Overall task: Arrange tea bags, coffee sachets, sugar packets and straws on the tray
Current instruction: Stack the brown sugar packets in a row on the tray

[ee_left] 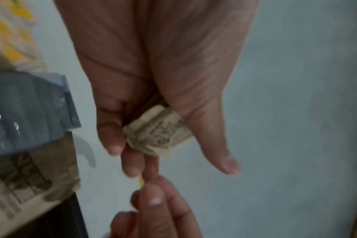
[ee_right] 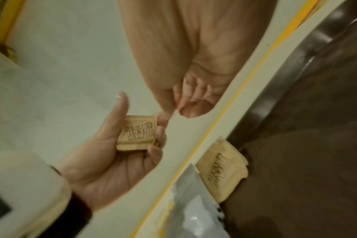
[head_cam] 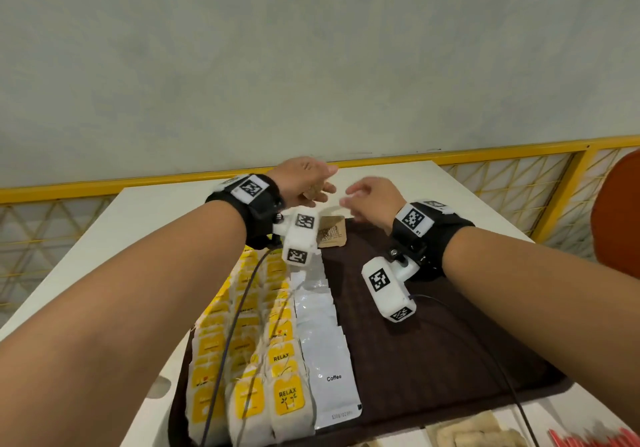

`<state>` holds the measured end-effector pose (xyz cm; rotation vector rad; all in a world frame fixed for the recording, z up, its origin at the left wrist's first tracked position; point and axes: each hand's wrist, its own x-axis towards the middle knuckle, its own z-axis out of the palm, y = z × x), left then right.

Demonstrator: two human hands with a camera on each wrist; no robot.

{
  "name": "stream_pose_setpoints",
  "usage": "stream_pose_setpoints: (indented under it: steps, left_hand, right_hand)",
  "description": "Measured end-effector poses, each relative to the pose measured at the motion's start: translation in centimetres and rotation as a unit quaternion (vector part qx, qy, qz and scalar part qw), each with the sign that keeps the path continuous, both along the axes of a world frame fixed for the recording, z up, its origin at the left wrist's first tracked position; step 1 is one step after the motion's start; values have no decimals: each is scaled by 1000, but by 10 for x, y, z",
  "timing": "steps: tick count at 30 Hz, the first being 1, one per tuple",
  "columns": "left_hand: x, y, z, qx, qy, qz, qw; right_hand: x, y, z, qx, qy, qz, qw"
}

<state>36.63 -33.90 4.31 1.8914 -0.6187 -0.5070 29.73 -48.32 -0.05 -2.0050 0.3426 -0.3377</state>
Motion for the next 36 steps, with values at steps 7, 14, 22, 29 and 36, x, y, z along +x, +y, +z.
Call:
stream_pose_setpoints:
  steps: [7,14,22,29,36]
  left_hand:
    - [-18,25,2,-77,61,-27,995]
    - [-25,27,5,-110,109,-2,988]
    - [-18,20,5,-126,106,100,981]
    - [-12,18,0,-65,12,15,998]
    - [-7,-13,-6,291,-272,-100,912]
  right_hand:
    - [-21,18,31,18,-84,72,994]
    - [-21,32,41,44,-50,53,996]
    - [-18,42,40,73,-65,47,994]
    - [-25,21,30,216,1,49,975]
    - [-26,4,-8,145,105,13,984]
